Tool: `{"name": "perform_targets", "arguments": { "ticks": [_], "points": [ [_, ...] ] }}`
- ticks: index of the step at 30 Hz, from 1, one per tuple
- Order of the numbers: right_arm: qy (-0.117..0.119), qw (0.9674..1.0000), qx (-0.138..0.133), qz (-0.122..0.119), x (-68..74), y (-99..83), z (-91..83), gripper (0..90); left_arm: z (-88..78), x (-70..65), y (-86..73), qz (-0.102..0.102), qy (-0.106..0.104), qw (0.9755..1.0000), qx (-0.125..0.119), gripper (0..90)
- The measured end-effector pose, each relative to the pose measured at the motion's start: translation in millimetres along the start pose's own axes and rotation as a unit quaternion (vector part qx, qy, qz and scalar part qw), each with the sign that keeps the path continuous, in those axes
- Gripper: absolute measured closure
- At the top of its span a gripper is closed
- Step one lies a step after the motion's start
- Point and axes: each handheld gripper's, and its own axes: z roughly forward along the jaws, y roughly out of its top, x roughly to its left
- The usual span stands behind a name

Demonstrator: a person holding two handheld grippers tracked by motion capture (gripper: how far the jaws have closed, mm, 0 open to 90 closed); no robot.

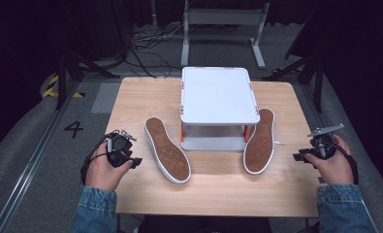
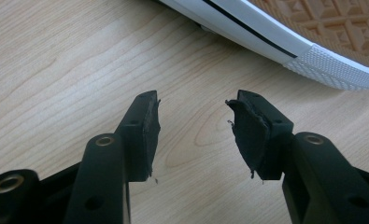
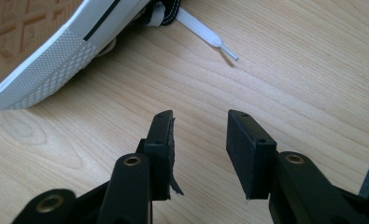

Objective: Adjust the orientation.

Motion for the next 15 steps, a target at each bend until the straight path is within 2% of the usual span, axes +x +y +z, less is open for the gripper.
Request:
{"name": "perform_targets", "arguments": {
  "ticks": [6, 12, 14, 15],
  "points": [
    [0.009, 0.9999, 0.007, -0.008, 2.6, 0.4, 0.7, 67.7, -4.0, -2.6, 5.7, -0.004, -0.001, 0.9999, 0.01, 48.7],
    [0.008, 0.9998, 0.014, -0.008, 4.0, 1.1, 2.1, 69.8, -9.1, -5.6, 15.7, -0.001, -0.007, 0.9999, 0.007, 46.7],
    [0.004, 0.9998, 0.018, -0.008, 5.1, 1.7, 4.0, 69.8, -9.9, -9.3, 27.8, -0.018, -0.011, 0.9996, -0.017, 45.5],
    [0.004, 0.9998, 0.018, -0.011, 5.5, 2.2, 5.5, 69.7, -10.6, -12.8, 33.5, -0.016, -0.016, 0.9994, -0.028, 45.6]
  ]
}}
